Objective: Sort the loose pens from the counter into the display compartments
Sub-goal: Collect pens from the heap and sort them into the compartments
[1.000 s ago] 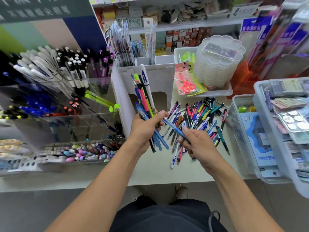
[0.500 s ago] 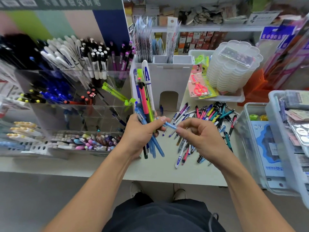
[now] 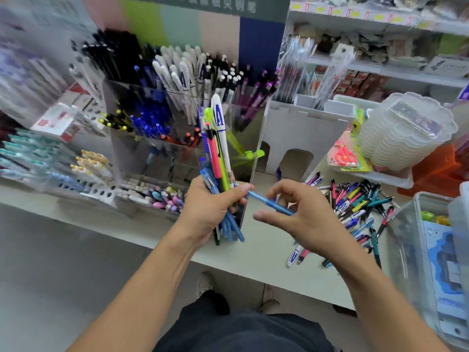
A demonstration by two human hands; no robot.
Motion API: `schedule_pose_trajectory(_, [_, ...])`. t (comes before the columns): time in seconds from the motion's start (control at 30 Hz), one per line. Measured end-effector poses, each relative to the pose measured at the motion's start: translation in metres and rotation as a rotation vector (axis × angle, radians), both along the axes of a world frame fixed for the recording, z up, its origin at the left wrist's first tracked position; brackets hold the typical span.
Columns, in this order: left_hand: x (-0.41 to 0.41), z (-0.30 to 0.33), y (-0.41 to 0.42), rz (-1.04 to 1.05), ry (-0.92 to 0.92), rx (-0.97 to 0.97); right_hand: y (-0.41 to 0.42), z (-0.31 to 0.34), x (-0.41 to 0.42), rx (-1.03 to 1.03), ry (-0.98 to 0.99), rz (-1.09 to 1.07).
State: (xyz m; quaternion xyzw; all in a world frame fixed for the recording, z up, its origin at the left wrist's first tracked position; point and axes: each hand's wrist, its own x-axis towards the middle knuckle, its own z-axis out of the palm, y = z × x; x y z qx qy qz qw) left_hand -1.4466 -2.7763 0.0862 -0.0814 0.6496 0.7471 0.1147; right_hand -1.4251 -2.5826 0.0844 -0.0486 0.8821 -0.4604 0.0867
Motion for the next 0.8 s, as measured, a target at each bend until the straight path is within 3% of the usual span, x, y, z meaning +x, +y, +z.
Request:
schedule_pose_trajectory(0.13, [0.005,-0.009,-0.021,0.05,-0.014,-0.009,-0.023,-0.002,-0.009,0.064,0.11,-0.002])
schedule_pose_trajectory(0.37, [-0.003,-0.029,-0.054,0.169,-0.071,0.055,-0.064,-0.012,-0.028,-0.104,-0.078,0.076])
schedule_pose_trajectory(0.53, [-0.029,-0.053,-0.072,0.163,-0.223,0.07,-0.095,-0.034,-0.046,-0.064,-0.212,-0.021])
schedule_pose_trajectory(0.67, [-0.043,-0.063,-0.08,0.172,-0.225,0.109,-0.109,-0.034,-0.058,0.121,-0.117,-0.029])
schedule_pose_trajectory(0.8, [-0.041,-0.064,-0.081,0.123,-0.194,0.146,-0.103,-0.033,-0.053,0.159,-0.097,-0.005])
